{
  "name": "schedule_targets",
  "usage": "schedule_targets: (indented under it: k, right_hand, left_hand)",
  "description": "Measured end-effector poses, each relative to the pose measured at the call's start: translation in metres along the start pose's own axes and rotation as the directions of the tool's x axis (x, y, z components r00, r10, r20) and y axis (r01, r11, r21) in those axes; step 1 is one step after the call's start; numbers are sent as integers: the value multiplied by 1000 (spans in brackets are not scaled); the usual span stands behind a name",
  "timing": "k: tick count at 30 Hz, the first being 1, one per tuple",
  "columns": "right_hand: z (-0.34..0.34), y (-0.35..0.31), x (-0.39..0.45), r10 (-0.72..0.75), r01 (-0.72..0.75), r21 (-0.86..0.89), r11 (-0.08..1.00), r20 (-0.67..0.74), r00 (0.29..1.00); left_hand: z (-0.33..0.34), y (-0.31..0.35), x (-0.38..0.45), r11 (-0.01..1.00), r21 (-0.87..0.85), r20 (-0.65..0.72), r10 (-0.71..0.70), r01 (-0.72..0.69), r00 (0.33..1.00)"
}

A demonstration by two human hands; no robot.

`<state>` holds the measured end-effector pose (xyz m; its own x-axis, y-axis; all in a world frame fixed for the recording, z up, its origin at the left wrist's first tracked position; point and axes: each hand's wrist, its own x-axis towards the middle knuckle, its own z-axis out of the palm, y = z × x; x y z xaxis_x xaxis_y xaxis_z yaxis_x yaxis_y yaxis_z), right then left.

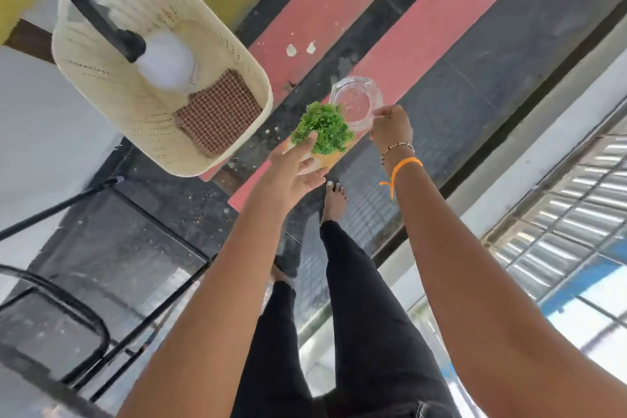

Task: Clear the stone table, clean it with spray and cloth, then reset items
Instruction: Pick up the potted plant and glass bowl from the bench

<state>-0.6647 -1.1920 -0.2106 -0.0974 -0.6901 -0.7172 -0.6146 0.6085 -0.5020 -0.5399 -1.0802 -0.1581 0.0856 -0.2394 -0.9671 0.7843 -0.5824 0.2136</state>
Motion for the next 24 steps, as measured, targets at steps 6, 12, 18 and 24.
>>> schedule_targets:
  k: [6, 12, 18, 24]
  right_hand:
    - [2, 4, 38, 41, -41, -144, 989, -2, 999]
    - [5, 7, 50, -22, 25, -278, 960, 14, 1000]
    - [3, 2, 40, -31, 43, -252, 967, 51, 998]
    - [3, 11, 7, -45, 60, -216, 975, 74, 996]
  left_hand:
    - [28, 1, 27, 984, 115, -68, 143, -135, 987]
    - [24, 0, 46, 896, 388, -233, 323, -217, 917]
    - [14, -5, 46, 853, 466, -236, 376, -235, 896]
    - [-5, -17, 26, 899, 354, -239, 354, -258, 904]
